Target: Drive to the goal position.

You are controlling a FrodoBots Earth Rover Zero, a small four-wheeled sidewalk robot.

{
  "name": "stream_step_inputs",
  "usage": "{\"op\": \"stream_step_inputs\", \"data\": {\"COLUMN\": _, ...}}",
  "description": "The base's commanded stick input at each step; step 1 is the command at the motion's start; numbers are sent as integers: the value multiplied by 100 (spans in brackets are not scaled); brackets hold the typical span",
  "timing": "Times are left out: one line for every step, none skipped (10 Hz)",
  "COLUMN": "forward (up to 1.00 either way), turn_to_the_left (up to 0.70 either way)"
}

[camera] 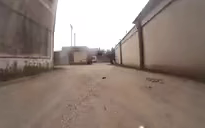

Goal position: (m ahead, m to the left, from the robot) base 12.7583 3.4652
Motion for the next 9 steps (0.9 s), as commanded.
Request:
{"op": "stream_step_inputs", "data": {"forward": 30, "turn_to_the_left": 0}}
{"op": "stream_step_inputs", "data": {"forward": 30, "turn_to_the_left": 0}}
{"op": "stream_step_inputs", "data": {"forward": 30, "turn_to_the_left": 0}}
{"op": "stream_step_inputs", "data": {"forward": 30, "turn_to_the_left": 0}}
{"op": "stream_step_inputs", "data": {"forward": 30, "turn_to_the_left": 0}}
{"op": "stream_step_inputs", "data": {"forward": 30, "turn_to_the_left": 0}}
{"op": "stream_step_inputs", "data": {"forward": 30, "turn_to_the_left": 0}}
{"op": "stream_step_inputs", "data": {"forward": 30, "turn_to_the_left": 0}}
{"op": "stream_step_inputs", "data": {"forward": 30, "turn_to_the_left": 0}}
